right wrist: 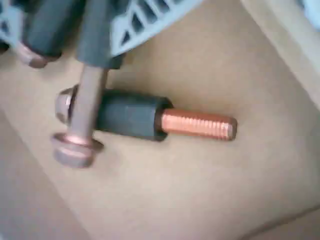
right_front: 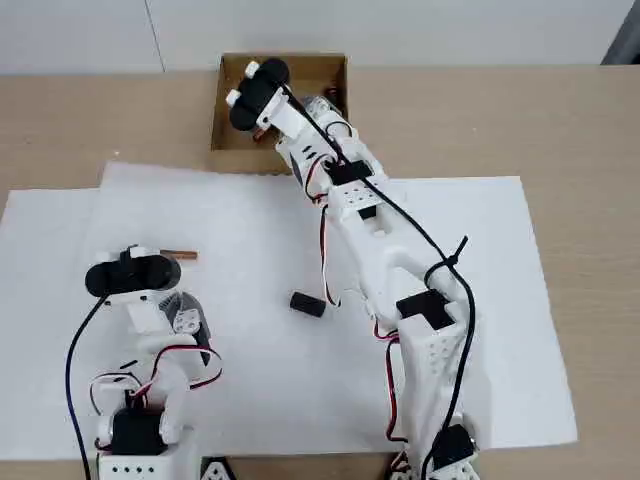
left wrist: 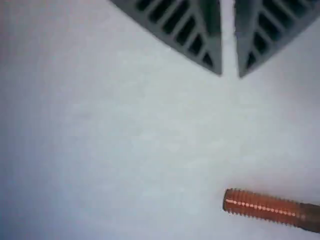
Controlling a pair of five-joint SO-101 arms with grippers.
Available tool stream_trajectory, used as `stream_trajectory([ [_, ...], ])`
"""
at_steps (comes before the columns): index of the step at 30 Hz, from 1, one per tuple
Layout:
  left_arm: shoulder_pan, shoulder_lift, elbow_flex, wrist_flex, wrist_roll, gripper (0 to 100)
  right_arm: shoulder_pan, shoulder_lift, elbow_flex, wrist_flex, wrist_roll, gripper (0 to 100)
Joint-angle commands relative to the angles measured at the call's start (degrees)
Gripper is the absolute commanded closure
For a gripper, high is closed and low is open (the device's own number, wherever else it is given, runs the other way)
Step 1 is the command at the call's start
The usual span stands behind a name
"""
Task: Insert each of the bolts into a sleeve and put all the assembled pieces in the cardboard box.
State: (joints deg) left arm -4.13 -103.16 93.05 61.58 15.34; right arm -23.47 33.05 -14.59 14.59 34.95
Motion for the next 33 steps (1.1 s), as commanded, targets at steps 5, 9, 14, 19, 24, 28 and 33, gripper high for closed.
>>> stream_trajectory([
  [5,-0.3,-0.5,-0.1,-0.1,-0.2,99,-0.7,-9.8,-2.7,12.5,-4.8,99.8],
  [9,-0.3,-0.5,-0.1,-0.1,-0.2,99,-0.7,-15.3,-2.7,22.1,-10.5,99.5],
  [14,-0.3,-0.6,-0.1,-0.1,-0.1,99,-0.7,-20.3,-2.7,33.5,-14.2,99.5],
  [19,-0.3,-0.6,-0.1,-0.1,-0.1,99,-0.7,-24.0,-2.7,45.0,-20.4,99.5],
  [24,-0.3,-0.6,-0.1,-0.1,-0.1,99,-0.7,-26.1,-2.7,53.5,-23.8,99.5],
  [28,-0.3,-0.6,-0.1,-0.1,-0.1,99,-0.7,-26.9,-2.7,60.0,-24.1,99.5],
  [33,-0.3,-0.6,-0.1,-0.1,-0.1,99,-0.7,-27.3,-2.7,66.4,-24.0,99.5],
])
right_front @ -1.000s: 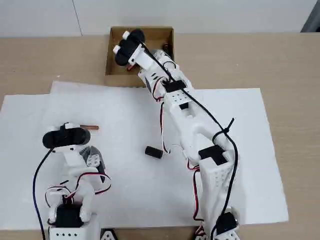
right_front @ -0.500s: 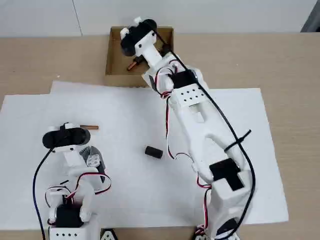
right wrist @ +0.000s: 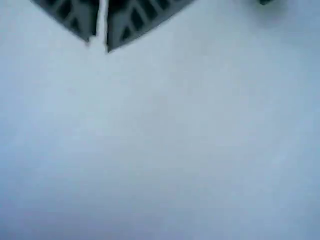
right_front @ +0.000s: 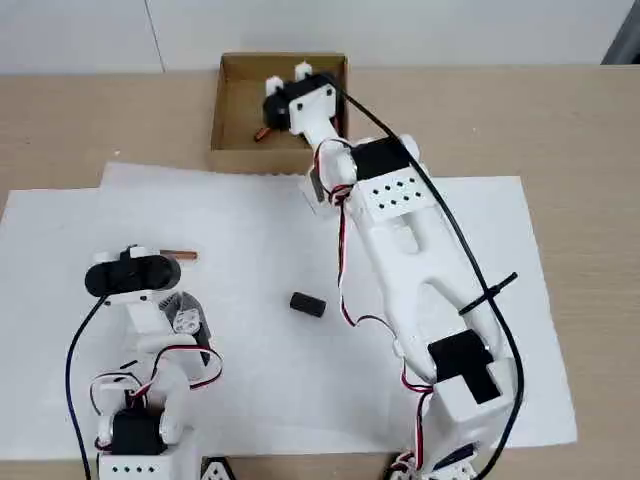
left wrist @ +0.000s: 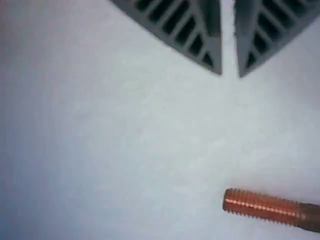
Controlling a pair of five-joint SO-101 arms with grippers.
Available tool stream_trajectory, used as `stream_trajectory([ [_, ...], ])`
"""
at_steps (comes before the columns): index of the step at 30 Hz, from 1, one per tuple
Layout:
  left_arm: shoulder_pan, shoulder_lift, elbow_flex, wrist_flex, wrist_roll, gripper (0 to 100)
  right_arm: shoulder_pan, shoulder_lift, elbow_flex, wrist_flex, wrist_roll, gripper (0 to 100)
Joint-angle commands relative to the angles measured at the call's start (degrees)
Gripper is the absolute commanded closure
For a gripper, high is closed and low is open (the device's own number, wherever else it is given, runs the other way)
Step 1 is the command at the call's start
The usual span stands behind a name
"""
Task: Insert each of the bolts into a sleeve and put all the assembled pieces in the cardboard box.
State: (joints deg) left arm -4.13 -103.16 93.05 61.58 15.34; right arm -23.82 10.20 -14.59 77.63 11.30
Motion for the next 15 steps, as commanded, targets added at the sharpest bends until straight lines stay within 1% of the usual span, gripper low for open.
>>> stream_trajectory([
  [1,-0.3,-0.6,-0.1,-0.1,-0.1,99,-0.6,-4.7,-2.7,4.6,-0.4,99.5],
  [6,-0.3,-0.6,-0.1,-0.1,-0.1,99,-0.7,-4.9,-2.7,12.5,0.0,99.5],
  [9,-0.3,-0.6,-0.1,-0.1,-0.1,99,-0.7,-4.7,-2.5,17.0,4.5,99.5],
  [15,-0.3,-0.6,-0.1,-0.1,-0.1,99,-1.6,-4.6,-2.4,18.0,12.3,99.5],
])
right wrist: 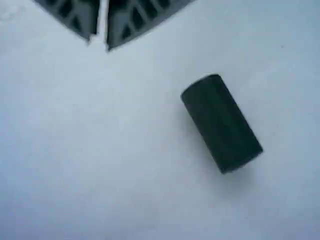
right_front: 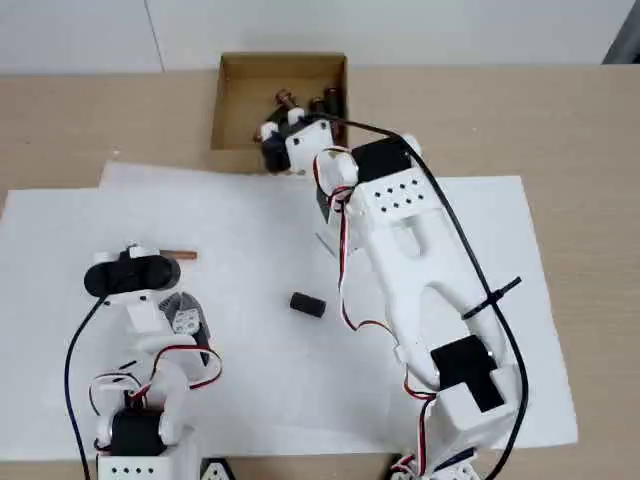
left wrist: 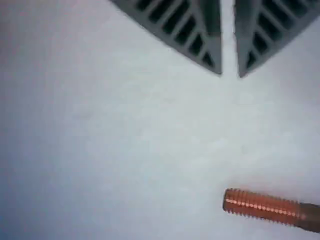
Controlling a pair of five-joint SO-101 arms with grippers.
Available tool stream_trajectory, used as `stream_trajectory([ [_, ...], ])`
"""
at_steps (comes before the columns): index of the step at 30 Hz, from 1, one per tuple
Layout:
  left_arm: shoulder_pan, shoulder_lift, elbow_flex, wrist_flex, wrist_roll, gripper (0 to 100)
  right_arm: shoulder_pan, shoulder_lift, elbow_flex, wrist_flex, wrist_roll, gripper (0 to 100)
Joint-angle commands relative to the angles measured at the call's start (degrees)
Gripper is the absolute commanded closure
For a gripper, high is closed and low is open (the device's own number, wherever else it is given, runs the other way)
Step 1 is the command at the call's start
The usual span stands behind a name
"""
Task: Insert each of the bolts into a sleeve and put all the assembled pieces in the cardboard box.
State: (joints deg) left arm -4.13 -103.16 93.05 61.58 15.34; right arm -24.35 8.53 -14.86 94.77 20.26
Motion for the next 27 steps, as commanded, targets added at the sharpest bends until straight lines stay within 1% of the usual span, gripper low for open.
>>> stream_trajectory([
  [1,-0.3,-0.6,-0.1,-0.1,-0.1,99,-1.7,-2.9,-1.8,0.8,4.2,99.5],
  [5,-1.1,-0.6,-0.1,-0.1,0.0,99,-5.7,-3.3,2.8,0.8,8.6,99.5],
  [11,-3.0,-0.6,-0.1,-0.1,0.0,99,-11.2,-3.3,8.5,0.6,9.3,98.3],
  [17,-3.0,-0.6,-0.1,-0.1,0.0,99,-13.1,-2.9,9.8,0.2,11.0,83.5],
  [23,-3.4,-0.6,-0.1,-0.1,0.1,99,-15.4,-2.8,9.9,-0.7,11.3,83.2],
  [27,-7.4,-0.6,0.3,-0.7,3.2,99,-15.6,-1.6,11.1,-3.0,11.7,83.2],
])
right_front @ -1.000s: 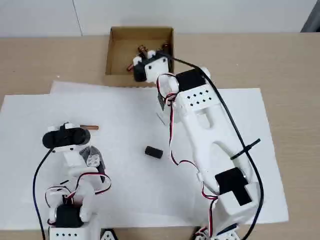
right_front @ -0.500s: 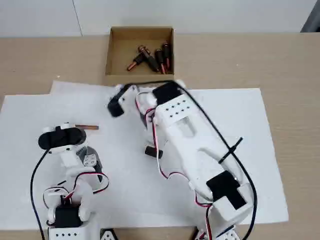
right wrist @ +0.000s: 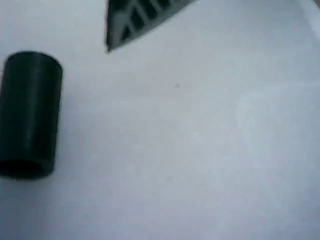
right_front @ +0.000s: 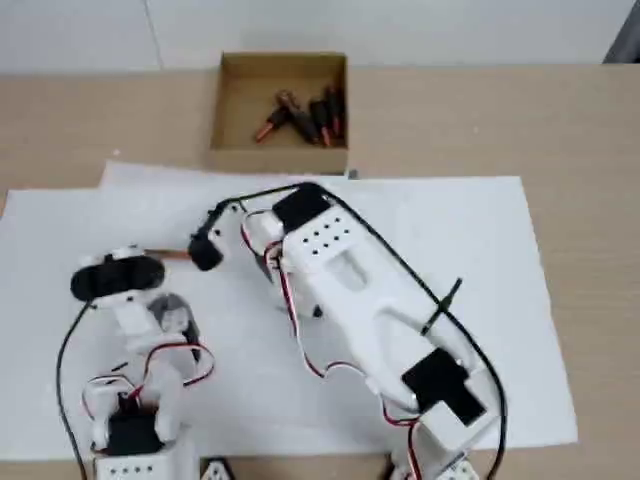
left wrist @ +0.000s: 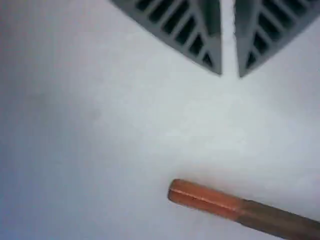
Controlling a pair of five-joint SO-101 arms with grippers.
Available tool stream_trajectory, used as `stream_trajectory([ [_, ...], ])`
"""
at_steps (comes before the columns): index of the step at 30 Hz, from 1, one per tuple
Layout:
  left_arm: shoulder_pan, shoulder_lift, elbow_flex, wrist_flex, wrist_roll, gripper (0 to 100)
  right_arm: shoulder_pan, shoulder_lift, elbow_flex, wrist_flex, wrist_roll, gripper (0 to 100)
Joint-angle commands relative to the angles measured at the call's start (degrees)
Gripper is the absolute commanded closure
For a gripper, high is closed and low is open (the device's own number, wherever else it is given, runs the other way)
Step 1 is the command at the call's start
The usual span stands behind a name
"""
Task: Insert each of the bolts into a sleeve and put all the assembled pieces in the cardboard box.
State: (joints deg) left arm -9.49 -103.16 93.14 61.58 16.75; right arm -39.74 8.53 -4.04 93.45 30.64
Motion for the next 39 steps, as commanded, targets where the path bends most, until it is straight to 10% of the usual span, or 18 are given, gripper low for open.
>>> stream_trajectory([
  [1,-2.7,-0.6,0.4,-1.6,2.3,99,-0.2,-0.8,0.9,-2.0,1.9,83.2],
  [27,-3.5,-0.6,1.0,-3.0,2.5,99,2.0,15.3,1.8,-10.7,5.1,83.5],
  [39,-3.4,-0.6,1.0,-3.0,2.5,99,1.9,14.8,1.5,-10.1,4.8,98.7],
])
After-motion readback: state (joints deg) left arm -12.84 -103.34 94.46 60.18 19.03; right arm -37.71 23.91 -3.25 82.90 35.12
